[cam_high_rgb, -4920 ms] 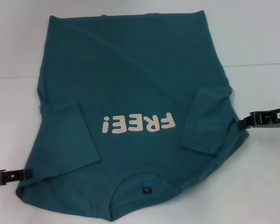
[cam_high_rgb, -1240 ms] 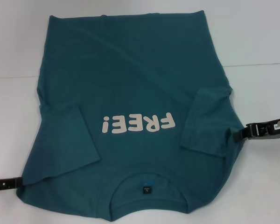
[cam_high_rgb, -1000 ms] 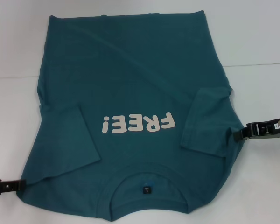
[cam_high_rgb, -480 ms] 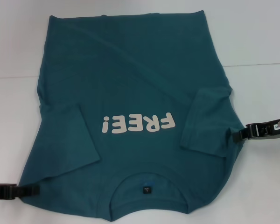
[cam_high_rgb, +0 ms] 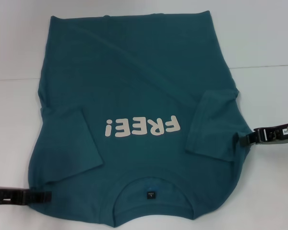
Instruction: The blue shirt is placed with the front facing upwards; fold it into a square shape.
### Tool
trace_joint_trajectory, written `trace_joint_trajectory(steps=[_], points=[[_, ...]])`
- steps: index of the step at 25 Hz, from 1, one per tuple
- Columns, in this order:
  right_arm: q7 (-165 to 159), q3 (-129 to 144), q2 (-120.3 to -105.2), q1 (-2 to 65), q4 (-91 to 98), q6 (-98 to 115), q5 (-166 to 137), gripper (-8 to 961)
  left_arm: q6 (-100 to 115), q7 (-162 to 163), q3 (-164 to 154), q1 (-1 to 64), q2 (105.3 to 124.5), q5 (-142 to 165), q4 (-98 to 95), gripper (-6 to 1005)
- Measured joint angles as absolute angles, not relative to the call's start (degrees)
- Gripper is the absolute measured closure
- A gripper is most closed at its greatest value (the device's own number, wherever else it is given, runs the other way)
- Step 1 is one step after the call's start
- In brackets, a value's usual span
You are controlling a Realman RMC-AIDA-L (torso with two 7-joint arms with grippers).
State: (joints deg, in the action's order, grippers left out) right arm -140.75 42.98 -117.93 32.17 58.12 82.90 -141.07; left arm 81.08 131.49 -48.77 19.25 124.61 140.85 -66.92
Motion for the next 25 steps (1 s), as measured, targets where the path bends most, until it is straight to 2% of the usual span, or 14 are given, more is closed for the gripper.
trace_joint_trajectory(steps=[1,4,15,20,25], points=[[-140.74,42.98,-117.93,32.1,58.14,83.04,-141.03,932,81.08,131.49,-48.89,19.36,124.61,140.79,-67.0,251],[-140.74,42.98,-117.94,32.02,58.2,83.18,-140.99,932,80.79,131.92,-49.07,19.51,124.63,140.84,-67.04,390],[-140.74,42.6,-118.11,31.45,58.81,83.46,-140.18,932,80.57,134.11,-48.97,18.67,124.63,140.73,-68.75,619],[-140.6,42.53,-118.12,31.05,58.81,83.91,-139.01,932,80.41,134.09,-49.16,18.46,124.63,140.57,-68.52,846],[-140.34,42.53,-117.99,30.53,58.81,84.33,-137.87,932,80.04,134.07,-49.18,18.01,124.63,139.9,-68.35,974]])
